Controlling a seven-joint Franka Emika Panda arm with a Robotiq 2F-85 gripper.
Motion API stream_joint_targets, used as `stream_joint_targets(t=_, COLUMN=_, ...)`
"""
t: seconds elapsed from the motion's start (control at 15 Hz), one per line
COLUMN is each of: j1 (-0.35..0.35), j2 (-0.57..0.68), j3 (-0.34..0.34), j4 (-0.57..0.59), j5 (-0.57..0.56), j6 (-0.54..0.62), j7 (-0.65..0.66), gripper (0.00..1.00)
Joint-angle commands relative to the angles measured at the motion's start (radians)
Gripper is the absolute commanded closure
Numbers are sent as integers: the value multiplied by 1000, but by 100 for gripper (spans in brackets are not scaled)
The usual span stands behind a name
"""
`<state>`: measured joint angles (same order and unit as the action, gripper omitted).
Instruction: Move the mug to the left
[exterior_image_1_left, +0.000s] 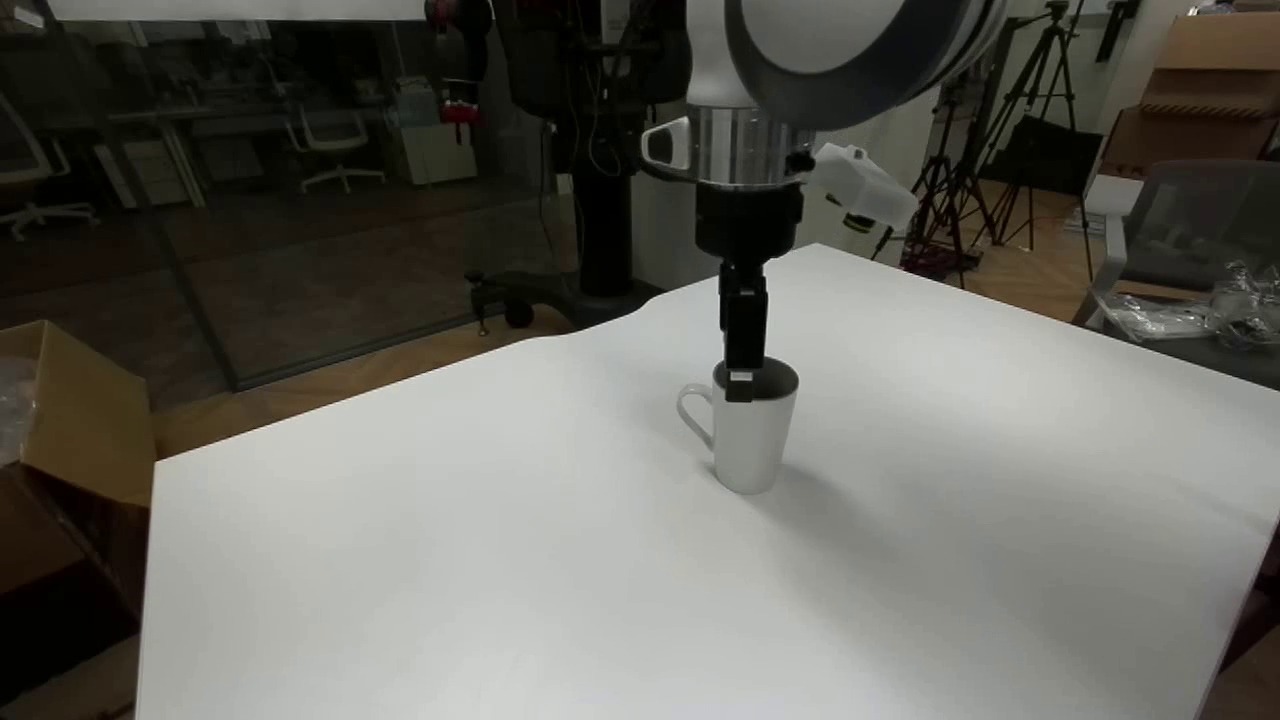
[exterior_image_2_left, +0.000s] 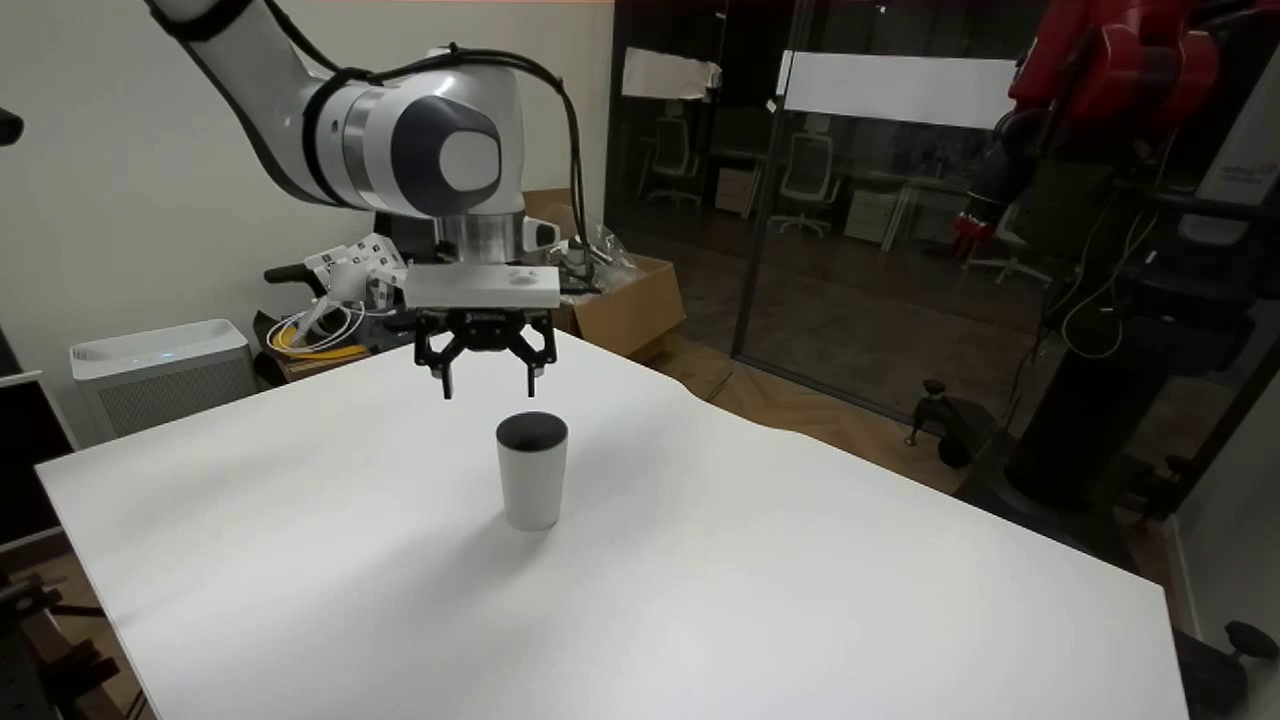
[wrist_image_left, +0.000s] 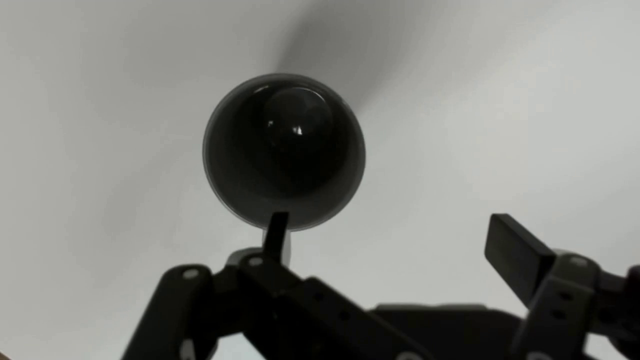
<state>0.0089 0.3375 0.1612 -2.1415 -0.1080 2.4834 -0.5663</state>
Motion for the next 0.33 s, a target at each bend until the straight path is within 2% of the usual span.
stream_joint_targets(t=0.0, j1=1, j2=-11, j3=4, j4=-4, j5=11, j6=-8, j7=-11, gripper=0)
stream_joint_targets(t=0.27, j1=-4, j2=-19, j3=7, j4=-14, j5=14, j6=-9, j7=-22, gripper=0)
